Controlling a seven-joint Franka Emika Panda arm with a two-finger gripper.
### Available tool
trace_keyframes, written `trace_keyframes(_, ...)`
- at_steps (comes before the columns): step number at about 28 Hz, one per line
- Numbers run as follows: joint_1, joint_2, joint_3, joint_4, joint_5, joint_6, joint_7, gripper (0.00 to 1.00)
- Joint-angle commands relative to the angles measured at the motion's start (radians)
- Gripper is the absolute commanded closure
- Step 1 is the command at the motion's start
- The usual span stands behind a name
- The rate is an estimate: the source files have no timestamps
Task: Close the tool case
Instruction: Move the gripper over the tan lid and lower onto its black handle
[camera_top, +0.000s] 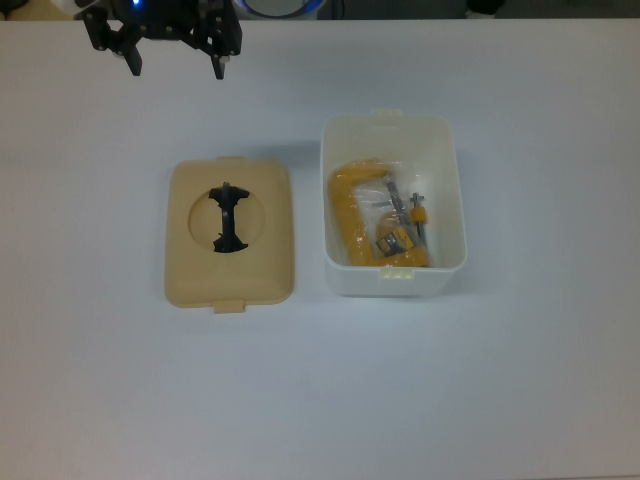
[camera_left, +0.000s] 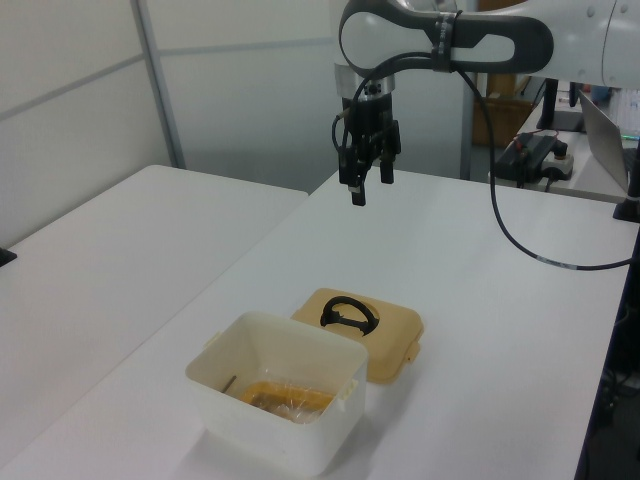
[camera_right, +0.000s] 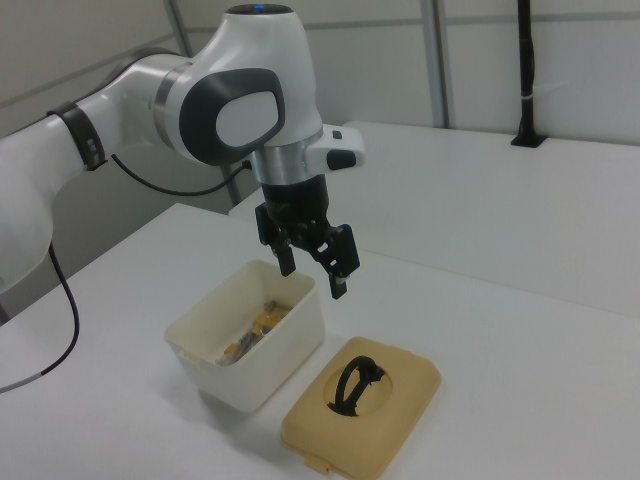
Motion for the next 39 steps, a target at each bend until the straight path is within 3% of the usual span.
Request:
trace_keyframes(1,0.021,-0.011,-0.01,-0.017,0.016,0.019,0.007,0.0)
trace_keyframes(11,0.036,-0.002,-0.01,-0.037,0.014,0.033,0.007,0.0)
trace_keyframes(19,0.057,0.017,-0.01,-0.115,0.015,0.143,0.047,0.0)
trace_keyframes(39,0.073,0.187,-0.011,-0.121,-0.009,0.266,0.058,0.0)
